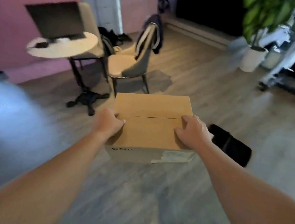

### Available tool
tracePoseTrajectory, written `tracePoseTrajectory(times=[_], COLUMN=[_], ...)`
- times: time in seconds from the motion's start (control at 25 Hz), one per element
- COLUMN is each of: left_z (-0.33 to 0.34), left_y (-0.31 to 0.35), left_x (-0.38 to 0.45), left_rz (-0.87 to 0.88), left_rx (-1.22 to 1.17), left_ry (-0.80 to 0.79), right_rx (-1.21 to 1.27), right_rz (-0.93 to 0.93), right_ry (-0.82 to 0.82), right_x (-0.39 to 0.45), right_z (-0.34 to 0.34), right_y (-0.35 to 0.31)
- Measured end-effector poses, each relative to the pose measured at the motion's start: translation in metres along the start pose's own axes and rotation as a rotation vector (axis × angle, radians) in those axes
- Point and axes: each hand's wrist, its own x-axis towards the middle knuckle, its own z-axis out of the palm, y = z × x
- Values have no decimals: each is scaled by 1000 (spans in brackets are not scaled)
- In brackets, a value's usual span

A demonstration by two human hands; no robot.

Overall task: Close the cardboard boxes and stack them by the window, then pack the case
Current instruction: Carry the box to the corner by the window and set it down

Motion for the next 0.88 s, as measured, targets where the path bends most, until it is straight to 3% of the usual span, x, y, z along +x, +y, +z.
tracePoseTrajectory(times=[0.4, 0.64, 0.88], left_z=[-267, -359, -444], left_y=[-274, -404, -501], left_x=[-4, 22, 104], left_rz=[-333, -502, -590], left_rx=[78, 154, 175], left_ry=[235, 342, 464], right_rx=[11, -45, 21], right_rz=[-380, -619, -749], right_ry=[-199, -263, -360], right_x=[2, 27, 91], right_z=[125, 211, 290], right_y=[-373, -552, -718])
